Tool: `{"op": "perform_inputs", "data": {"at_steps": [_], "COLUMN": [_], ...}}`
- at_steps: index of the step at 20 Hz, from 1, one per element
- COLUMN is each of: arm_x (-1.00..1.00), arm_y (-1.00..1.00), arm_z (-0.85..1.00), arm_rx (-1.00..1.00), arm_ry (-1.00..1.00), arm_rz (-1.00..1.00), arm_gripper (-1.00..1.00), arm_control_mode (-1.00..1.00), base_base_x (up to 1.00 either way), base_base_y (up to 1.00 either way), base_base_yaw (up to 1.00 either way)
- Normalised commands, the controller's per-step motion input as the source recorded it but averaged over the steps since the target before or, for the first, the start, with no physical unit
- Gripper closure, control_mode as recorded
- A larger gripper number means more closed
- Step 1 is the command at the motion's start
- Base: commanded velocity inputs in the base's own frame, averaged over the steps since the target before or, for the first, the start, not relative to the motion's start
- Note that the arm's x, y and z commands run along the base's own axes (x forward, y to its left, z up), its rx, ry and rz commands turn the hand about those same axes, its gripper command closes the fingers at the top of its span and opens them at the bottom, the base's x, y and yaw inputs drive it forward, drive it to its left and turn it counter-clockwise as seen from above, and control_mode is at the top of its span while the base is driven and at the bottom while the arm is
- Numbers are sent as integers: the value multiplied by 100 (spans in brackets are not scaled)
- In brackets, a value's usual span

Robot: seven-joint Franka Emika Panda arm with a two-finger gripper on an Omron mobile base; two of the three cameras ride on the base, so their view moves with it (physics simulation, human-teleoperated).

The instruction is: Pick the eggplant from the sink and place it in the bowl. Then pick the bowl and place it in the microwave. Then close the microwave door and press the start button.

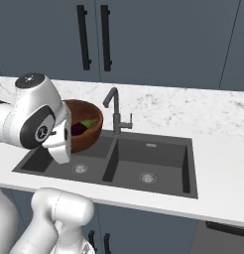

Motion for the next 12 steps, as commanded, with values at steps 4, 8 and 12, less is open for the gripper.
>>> {"op": "perform_inputs", "data": {"at_steps": [4,8,12], "arm_x": [-1,-15,0], "arm_y": [-13,-10,0], "arm_z": [38,22,0], "arm_rx": [0,0,0], "arm_ry": [-1,0,0], "arm_rz": [-1,-4,0], "arm_gripper": [100,100,100], "arm_control_mode": [-100,100,100], "base_base_x": [0,-11,-45], "base_base_y": [0,-3,0], "base_base_yaw": [0,-1,0]}}
